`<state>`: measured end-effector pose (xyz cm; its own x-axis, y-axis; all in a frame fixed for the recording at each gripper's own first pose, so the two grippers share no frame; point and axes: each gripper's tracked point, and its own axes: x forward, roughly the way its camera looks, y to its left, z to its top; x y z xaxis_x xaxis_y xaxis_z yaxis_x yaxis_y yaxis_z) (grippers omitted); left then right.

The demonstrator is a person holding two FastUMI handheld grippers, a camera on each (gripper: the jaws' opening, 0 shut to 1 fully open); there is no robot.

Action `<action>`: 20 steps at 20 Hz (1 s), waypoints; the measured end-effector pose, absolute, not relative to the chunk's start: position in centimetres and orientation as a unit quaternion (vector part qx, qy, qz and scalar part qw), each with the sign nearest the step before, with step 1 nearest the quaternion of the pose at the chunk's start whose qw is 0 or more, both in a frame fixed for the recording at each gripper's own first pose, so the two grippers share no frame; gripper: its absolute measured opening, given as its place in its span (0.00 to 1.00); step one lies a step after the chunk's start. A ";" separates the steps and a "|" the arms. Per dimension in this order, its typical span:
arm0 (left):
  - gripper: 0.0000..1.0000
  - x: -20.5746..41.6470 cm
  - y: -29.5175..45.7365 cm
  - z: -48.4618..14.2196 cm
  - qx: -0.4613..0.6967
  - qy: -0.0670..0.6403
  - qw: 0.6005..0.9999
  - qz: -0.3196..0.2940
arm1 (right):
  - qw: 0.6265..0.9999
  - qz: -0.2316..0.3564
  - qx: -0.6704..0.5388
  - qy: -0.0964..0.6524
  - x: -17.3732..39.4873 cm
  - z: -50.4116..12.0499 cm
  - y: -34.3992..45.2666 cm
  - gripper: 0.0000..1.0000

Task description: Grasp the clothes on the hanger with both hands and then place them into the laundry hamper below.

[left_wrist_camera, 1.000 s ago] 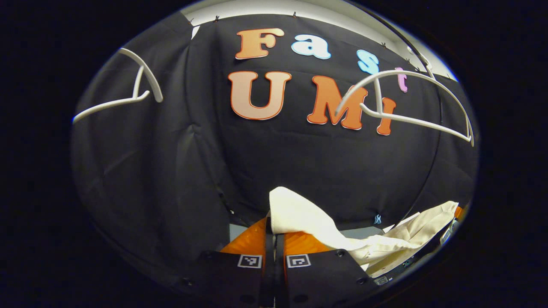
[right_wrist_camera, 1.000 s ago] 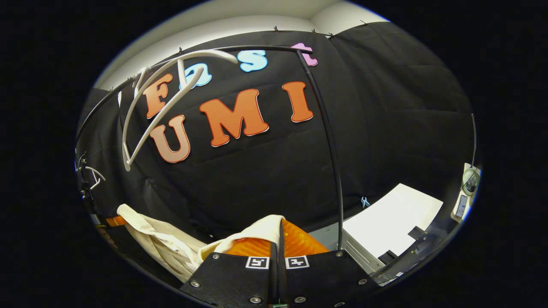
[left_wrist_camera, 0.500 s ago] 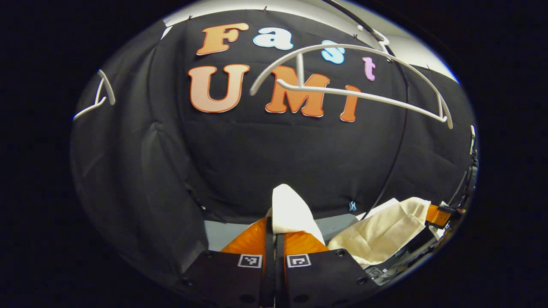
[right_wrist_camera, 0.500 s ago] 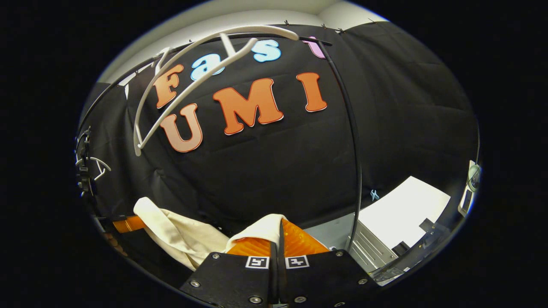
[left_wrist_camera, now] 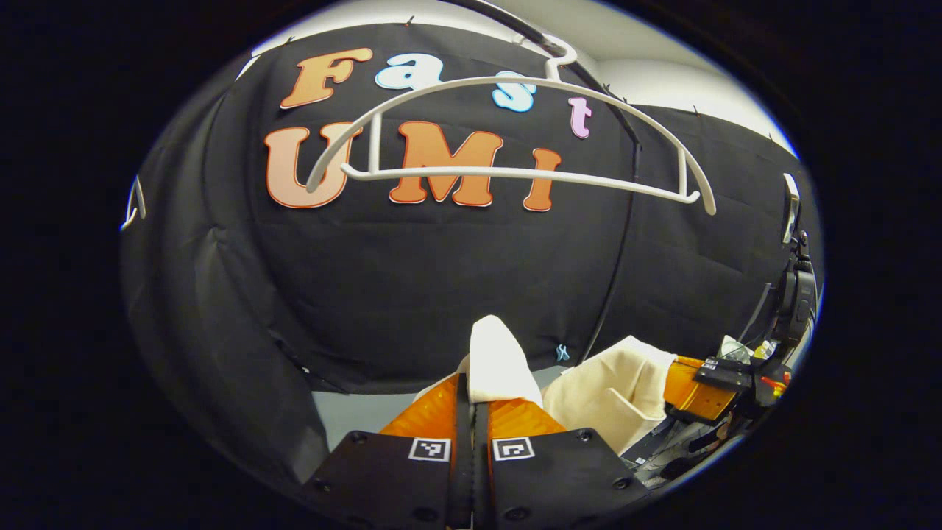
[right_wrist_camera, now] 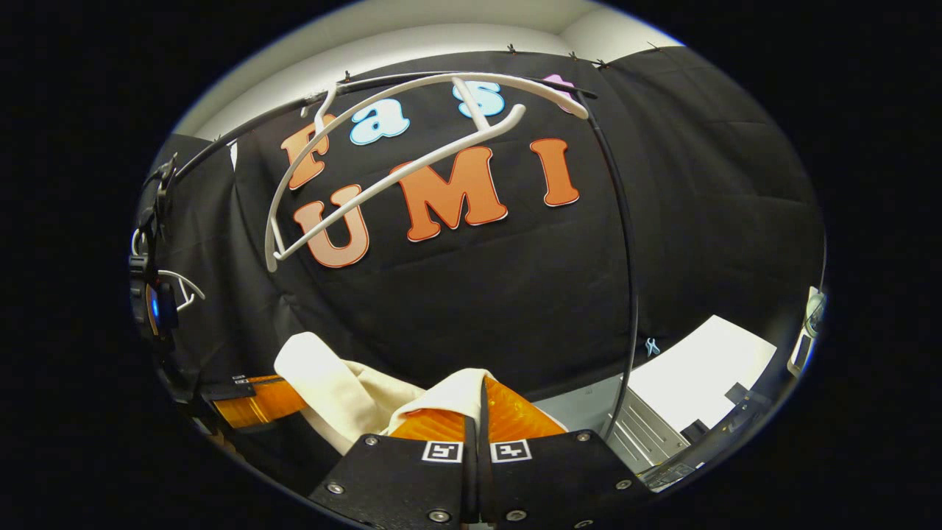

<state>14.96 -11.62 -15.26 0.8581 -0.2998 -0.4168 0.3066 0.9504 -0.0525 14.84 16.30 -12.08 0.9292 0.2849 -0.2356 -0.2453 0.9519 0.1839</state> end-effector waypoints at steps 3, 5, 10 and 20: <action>0.07 14.9 -12.5 -16.4 0.003 0.230 0.959 -0.165 | 0.978 0.135 0.072 0.140 14.9 -13.1 16.6 0.00; 0.07 14.5 -12.8 -17.3 0.001 0.243 0.955 -0.168 | 0.977 0.137 0.072 0.145 14.8 -13.5 17.0 0.00; 0.07 14.8 -12.7 -20.0 -0.007 0.278 0.946 -0.166 | 0.973 0.146 0.060 0.168 15.1 -16.2 17.6 0.00; 0.07 14.8 -11.3 -28.9 0.030 0.389 0.909 -0.147 | 0.959 0.115 0.033 0.258 16.4 -24.6 16.2 0.04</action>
